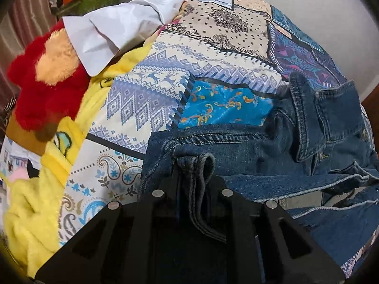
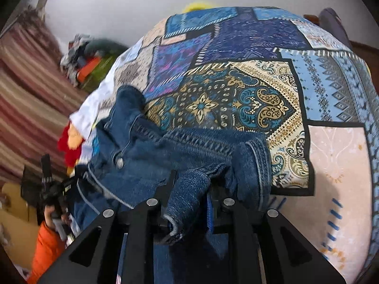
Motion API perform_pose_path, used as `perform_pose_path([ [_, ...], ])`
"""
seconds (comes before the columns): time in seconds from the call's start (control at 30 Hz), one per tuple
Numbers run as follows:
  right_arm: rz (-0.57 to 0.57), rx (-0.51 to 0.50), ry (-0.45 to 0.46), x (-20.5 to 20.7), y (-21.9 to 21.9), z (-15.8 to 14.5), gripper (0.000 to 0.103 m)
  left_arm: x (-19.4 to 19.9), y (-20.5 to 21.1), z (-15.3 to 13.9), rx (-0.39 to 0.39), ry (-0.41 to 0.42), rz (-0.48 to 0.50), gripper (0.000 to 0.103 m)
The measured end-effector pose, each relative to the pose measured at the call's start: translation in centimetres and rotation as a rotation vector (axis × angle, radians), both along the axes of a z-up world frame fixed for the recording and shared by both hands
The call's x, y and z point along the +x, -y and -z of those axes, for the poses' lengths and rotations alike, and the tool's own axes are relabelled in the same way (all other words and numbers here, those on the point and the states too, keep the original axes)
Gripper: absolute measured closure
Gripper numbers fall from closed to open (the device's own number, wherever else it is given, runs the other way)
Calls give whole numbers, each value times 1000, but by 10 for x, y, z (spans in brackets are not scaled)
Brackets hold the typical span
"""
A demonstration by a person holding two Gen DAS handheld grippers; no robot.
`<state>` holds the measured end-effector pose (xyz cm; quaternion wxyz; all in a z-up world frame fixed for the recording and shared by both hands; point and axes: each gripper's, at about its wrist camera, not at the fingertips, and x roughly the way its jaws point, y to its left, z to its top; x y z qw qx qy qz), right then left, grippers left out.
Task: Fold large clothes
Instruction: 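Grasp the jacket hem with both grippers and lift it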
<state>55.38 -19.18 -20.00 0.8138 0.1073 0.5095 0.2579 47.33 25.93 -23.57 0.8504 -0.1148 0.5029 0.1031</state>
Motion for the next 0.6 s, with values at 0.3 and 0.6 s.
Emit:
perform_pose_path([
  [0.3, -10, -36, 64, -25, 5, -42, 87, -12, -2, -30, 179, 11, -16, 35],
  [0.6, 94, -117, -23, -26, 7, -38, 87, -47, 11, -73, 242, 76, 36, 35],
])
